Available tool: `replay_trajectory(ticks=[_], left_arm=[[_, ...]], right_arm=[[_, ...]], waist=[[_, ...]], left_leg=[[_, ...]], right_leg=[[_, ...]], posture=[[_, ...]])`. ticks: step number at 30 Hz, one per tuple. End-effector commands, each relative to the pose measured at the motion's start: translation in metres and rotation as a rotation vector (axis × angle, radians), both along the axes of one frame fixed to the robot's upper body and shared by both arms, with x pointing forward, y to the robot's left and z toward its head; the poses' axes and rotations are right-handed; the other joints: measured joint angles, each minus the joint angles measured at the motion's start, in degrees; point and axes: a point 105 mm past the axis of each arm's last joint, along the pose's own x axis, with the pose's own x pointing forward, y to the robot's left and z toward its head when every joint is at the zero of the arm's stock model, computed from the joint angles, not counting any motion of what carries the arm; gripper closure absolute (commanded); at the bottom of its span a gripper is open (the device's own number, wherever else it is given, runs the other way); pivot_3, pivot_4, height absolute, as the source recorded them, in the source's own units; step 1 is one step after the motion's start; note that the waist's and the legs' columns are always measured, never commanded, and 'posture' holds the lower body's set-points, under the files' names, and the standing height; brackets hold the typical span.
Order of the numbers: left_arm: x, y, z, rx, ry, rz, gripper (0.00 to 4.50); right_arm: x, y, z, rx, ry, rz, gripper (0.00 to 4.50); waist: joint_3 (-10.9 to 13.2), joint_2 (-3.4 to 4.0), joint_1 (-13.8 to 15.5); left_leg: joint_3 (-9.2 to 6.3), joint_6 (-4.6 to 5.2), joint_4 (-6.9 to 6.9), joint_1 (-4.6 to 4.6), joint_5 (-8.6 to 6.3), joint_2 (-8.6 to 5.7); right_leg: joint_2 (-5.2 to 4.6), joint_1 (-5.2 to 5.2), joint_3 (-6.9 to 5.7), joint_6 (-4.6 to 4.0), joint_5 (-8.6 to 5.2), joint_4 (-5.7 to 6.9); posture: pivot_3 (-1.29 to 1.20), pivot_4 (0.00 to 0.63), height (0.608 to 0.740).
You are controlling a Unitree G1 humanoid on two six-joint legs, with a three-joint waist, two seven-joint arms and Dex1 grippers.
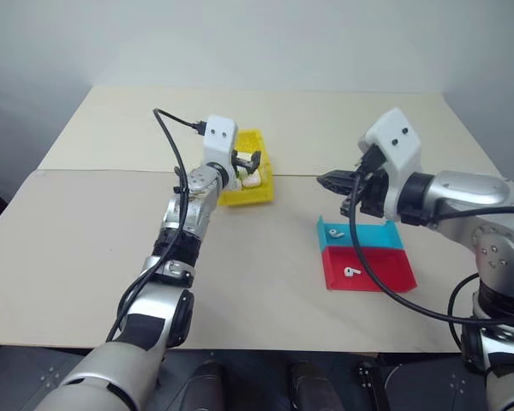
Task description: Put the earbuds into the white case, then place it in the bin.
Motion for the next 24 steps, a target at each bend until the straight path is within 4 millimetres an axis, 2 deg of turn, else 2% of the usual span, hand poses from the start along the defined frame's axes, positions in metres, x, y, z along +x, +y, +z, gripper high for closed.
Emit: replay_trajectory(ticks=[1, 3, 5, 8, 11, 14, 18, 21, 24], left_arm=[[-0.023, 0.005, 0.044, -0.012, -0.128, -0.096, 0.04], [-0.04, 0.014, 0.055, 0.014, -0.163, -0.174, 0.04], [-0.058, 0.026, 0.056, 0.057, -0.165, -0.247, 0.04], [-0.086, 0.043, 0.048, 0.146, -0.154, -0.341, 0.04], [-0.117, 0.064, 0.036, 0.187, -0.087, -0.412, 0.04], [-0.145, 0.08, 0.028, 0.213, -0.018, -0.448, 0.04], [-0.183, 0.102, 0.016, 0.302, 0.046, -0.477, 0.04], [-0.205, 0.115, 0.012, 0.334, 0.08, -0.495, 0.04], [-0.217, 0.124, 0.009, 0.359, 0.116, -0.479, 0.04]], right_arm=[[-0.003, -0.004, 0.011, 0.022, -0.052, 0.0, 4.5], [-0.001, -0.003, 0.013, 0.044, -0.076, 0.009, 4.5], [0.0, -0.003, 0.013, 0.069, -0.128, 0.022, 4.5], [0.006, -0.01, 0.006, 0.056, -0.243, 0.011, 4.5], [0.01, -0.018, -0.01, 0.081, -0.246, 0.024, 4.5], [0.006, -0.02, -0.02, 0.096, -0.218, 0.091, 4.5], [-0.011, -0.024, -0.033, 0.028, -0.176, 0.253, 4.5], [-0.019, -0.034, -0.037, -0.014, -0.138, 0.307, 4.5], [-0.025, -0.044, -0.037, -0.042, -0.111, 0.343, 4.5]], waist=[[0.0, 0.0, -0.04], [-0.01, 0.01, -0.16], [-0.01, 0.02, -0.45], [-0.02, 0.03, -0.73], [-0.01, 0.02, -1.03], [-0.01, 0.01, -1.18], [-0.01, 0.01, -1.12], [-0.01, 0.01, -1.1], [0.0, 0.0, -0.93]], left_leg=[[0.0, 0.0, 0.0, 0.0, 0.0, 0.0], [0.0, 0.0, -0.01, 0.0, 0.0, 0.01], [0.01, -0.02, -0.01, 0.0, 0.01, 0.02], [0.01, -0.02, -0.02, 0.04, 0.01, 0.02], [0.02, -0.03, 0.0, 0.06, 0.01, 0.03], [0.03, -0.04, 0.03, 0.07, 0.02, 0.06], [0.04, -0.03, 0.01, 0.18, 0.01, 0.06], [0.08, -0.03, 0.01, 0.23, 0.01, 0.08], [0.08, -0.03, 0.0, 0.3, 0.01, 0.08]], right_leg=[[0.0, 0.0, 0.0, 0.0, 0.0, 0.0], [0.0, 0.0, 0.0, 0.0, 0.0, 0.01], [0.0, 0.0, 0.0, 0.0, 0.0, 0.02], [0.01, 0.01, 0.0, 0.01, 0.0, 0.01], [-0.01, 0.04, 0.0, 0.02, -0.01, -0.01], [0.0, 0.02, 0.0, 0.02, -0.02, -0.06], [0.0, 0.09, 0.01, 0.01, -0.02, -0.16], [0.0, 0.1, 0.01, -0.01, -0.04, -0.16], [-0.01, 0.13, 0.01, -0.01, -0.04, -0.08]], posture=[[0.0, 0.15, 0.74], [0.0, 0.15, 0.74], [0.0, 0.15, 0.74], [0.0, 0.15, 0.74], [0.0, 0.15, 0.74], [0.0, 0.15, 0.74], [0.0, 0.15, 0.74], [0.0, 0.15, 0.74], [0.0, 0.15, 0.74]])
